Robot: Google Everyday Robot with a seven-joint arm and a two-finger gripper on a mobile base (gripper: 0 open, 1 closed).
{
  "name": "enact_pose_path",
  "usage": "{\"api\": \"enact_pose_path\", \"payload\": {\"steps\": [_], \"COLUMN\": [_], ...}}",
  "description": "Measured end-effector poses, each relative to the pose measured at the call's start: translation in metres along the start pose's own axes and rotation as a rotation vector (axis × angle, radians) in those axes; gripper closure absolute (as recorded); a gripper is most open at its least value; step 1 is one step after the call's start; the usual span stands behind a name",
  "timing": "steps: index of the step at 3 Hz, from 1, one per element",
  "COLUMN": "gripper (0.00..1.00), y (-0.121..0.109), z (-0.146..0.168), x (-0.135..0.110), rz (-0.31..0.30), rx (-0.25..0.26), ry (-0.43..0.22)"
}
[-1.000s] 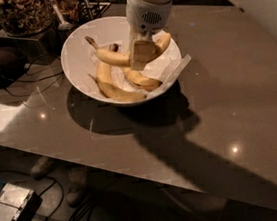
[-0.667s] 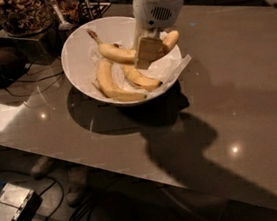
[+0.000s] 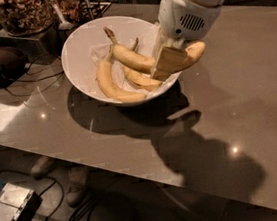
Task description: Pick banana from white bowl
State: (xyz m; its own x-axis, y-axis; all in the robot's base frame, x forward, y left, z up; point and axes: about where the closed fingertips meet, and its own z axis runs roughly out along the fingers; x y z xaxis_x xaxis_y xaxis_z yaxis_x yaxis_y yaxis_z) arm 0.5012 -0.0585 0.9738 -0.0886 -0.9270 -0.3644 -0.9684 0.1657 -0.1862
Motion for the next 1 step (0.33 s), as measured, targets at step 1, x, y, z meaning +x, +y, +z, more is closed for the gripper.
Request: {"api": "enact_pose_path", "payload": {"steps": [1], "gripper": [1.0], "y": [0.0121], "z": [-0.0089], "x": [0.008], "rz": [0.032], "rx": [0.015], "ry": [-0.008]}}
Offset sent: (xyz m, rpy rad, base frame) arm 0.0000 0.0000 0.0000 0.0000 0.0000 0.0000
